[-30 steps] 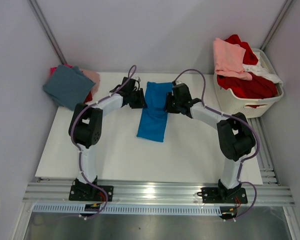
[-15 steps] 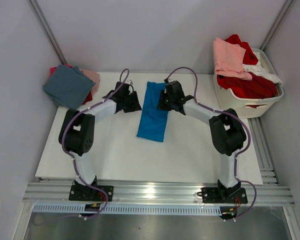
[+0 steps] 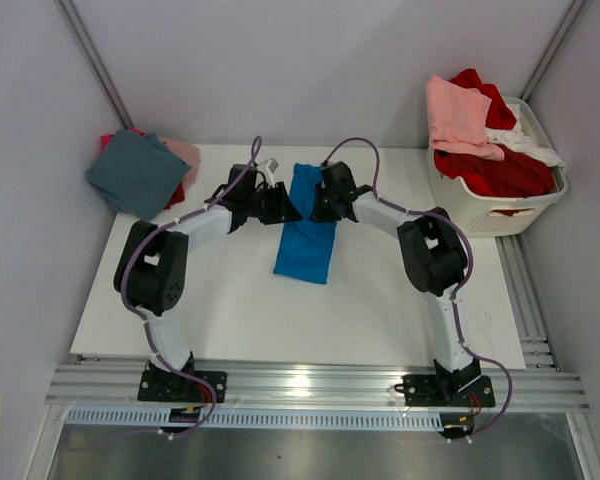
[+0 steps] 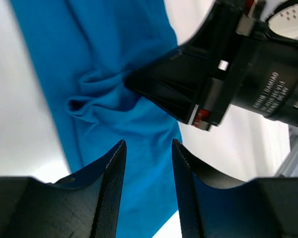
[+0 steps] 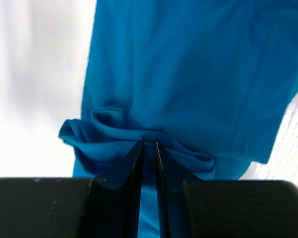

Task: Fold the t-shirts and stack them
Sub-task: Fold the folded rectangular tshirt in 1/3 of the way, then grab one side of the 2/3 rectangular tshirt with both arms

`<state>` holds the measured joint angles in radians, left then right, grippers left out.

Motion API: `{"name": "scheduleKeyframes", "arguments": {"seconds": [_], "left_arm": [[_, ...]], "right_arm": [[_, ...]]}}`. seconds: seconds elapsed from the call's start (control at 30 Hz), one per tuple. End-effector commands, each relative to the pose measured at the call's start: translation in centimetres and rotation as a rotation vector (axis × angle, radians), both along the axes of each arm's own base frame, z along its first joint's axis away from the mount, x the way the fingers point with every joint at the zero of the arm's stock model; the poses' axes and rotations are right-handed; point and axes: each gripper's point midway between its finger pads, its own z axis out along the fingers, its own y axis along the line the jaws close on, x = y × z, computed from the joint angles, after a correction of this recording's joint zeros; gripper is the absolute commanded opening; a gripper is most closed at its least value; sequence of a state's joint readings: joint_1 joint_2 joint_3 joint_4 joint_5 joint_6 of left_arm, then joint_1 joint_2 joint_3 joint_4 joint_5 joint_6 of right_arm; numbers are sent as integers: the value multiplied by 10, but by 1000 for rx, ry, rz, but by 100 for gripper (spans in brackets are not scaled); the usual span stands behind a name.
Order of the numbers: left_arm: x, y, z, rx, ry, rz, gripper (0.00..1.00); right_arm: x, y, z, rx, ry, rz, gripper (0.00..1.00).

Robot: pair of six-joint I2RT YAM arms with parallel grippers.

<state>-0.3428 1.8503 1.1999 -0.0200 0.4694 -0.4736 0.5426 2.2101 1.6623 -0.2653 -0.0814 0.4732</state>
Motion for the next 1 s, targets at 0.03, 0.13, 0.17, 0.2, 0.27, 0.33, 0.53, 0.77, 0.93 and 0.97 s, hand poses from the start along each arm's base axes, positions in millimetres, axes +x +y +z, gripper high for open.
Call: {"name": "scheduleKeyframes", "arguments": {"seconds": [0.03, 0.13, 0.17, 0.2, 0.27, 0.33, 0.53, 0.77, 0.93, 0.97], "left_arm": [[-1, -30, 14, -95, -22, -132, 45], [0, -37, 6, -87, -5, -150, 45], [1, -39, 5, -90, -5, -158, 45], [-1, -41, -1, -87, 8, -165, 45], [-1, -44, -1, -89, 5, -177, 44], [-4, -42, -15, -58, 48, -174, 44], [7, -31, -49, 66, 130, -111, 43], [39, -27, -42, 119, 151, -53, 43], [64, -19, -34, 155, 137, 23, 42], [68, -20, -29, 145, 112, 24, 43]], "right_arm": [[25, -16, 9, -90, -92, -73, 17], [38, -25, 24, -143, -167, -99, 17], [41, -28, 30, -163, -194, -94, 17], [47, -32, 43, -178, -235, -112, 17], [51, -36, 54, -195, -271, -112, 17], [53, -39, 67, -218, -302, -106, 17], [23, -37, 79, -186, -296, -56, 21], [-28, -23, 70, -142, -238, -16, 22], [-55, -5, 57, -95, -172, 26, 23], [-60, -1, 52, -90, -157, 38, 23]]}}
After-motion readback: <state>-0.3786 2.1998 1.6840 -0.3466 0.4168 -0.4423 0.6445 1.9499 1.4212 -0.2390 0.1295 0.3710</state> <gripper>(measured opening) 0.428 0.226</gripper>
